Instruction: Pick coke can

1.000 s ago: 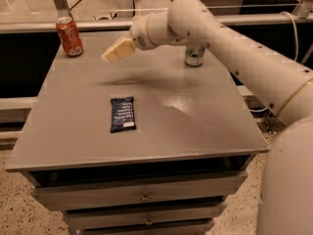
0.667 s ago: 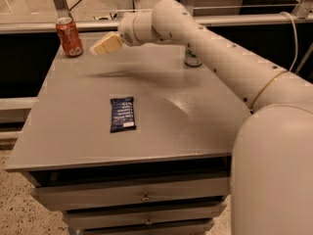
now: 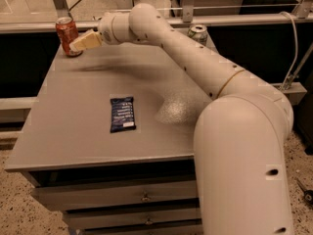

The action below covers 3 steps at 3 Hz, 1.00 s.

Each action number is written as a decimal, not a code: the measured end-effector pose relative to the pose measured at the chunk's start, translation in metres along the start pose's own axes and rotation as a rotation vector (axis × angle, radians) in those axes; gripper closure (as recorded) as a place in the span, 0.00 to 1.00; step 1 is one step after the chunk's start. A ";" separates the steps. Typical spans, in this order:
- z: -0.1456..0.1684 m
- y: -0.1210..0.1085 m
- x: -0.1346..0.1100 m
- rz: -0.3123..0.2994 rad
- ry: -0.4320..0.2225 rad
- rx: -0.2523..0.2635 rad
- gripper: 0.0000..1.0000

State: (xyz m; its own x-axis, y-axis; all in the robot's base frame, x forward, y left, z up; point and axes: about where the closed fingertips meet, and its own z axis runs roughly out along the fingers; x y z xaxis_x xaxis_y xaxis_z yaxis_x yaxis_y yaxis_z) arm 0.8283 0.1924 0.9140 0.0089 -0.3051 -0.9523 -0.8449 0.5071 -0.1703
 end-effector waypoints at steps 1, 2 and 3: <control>0.025 0.011 -0.007 0.009 -0.024 -0.036 0.00; 0.044 0.019 -0.007 0.014 -0.027 -0.056 0.00; 0.060 0.022 -0.004 0.032 -0.031 -0.067 0.00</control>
Offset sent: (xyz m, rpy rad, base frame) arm 0.0130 0.0644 -0.0118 0.0353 0.0202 0.0674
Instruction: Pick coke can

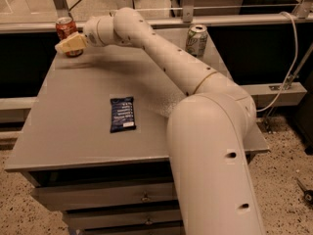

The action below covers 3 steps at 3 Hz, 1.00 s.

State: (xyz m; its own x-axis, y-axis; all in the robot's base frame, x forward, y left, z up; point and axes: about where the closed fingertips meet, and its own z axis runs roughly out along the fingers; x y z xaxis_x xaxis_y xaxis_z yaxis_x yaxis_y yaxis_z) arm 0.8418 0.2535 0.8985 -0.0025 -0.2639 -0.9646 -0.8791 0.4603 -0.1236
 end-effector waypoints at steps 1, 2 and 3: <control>0.016 0.003 0.001 0.007 -0.022 -0.012 0.24; 0.024 0.005 0.001 0.007 -0.034 -0.018 0.47; 0.015 0.005 -0.005 0.006 -0.061 -0.016 0.70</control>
Offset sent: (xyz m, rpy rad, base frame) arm 0.0128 0.0244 -0.0047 0.0464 -0.0141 0.0191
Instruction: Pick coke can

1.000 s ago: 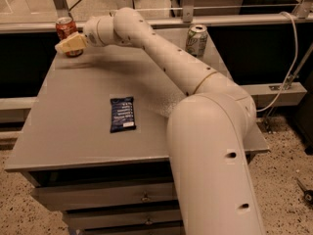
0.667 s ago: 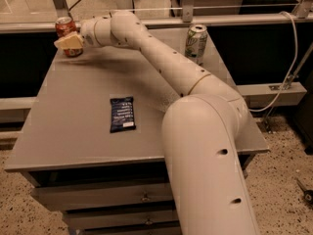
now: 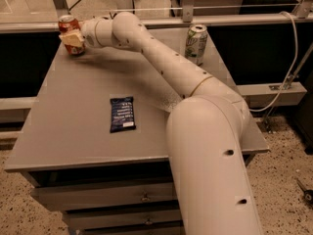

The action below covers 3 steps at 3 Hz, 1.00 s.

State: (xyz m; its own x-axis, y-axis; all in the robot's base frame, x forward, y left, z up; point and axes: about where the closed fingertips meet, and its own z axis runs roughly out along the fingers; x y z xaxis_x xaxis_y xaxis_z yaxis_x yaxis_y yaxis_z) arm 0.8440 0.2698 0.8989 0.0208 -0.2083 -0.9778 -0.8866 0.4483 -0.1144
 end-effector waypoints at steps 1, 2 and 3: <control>-0.033 0.010 -0.012 -0.018 -0.038 -0.017 0.94; -0.084 0.026 -0.016 -0.053 -0.075 -0.067 1.00; -0.141 0.035 -0.017 -0.121 -0.108 -0.117 1.00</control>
Offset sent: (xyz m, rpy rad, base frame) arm -0.1220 -0.1338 0.0432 0.0507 -0.1466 0.1790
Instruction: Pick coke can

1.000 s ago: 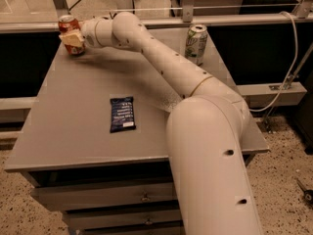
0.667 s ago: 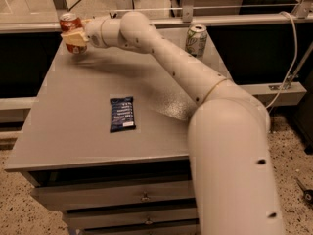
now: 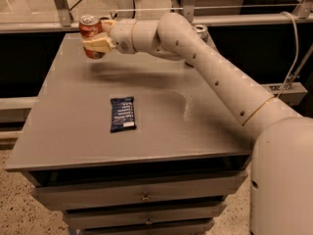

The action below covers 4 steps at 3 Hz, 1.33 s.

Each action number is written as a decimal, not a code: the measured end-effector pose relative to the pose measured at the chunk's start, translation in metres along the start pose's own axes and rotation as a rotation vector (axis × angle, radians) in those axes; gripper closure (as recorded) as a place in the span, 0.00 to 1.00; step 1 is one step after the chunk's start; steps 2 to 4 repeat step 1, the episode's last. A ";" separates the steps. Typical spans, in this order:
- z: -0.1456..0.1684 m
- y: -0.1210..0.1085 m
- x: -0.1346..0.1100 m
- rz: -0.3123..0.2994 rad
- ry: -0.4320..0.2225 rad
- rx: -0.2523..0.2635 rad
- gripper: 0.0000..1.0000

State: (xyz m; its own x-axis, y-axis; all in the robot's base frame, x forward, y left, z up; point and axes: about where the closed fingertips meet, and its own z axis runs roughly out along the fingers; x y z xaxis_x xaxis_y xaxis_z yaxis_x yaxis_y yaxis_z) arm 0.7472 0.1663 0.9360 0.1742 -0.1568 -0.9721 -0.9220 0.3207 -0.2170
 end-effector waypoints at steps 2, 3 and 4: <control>-0.020 0.000 0.000 -0.033 -0.002 -0.006 1.00; -0.020 0.000 0.000 -0.033 -0.002 -0.006 1.00; -0.020 0.000 0.000 -0.033 -0.002 -0.006 1.00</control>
Offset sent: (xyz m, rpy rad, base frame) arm 0.0000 0.0000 0.0000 0.0000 0.0000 0.0000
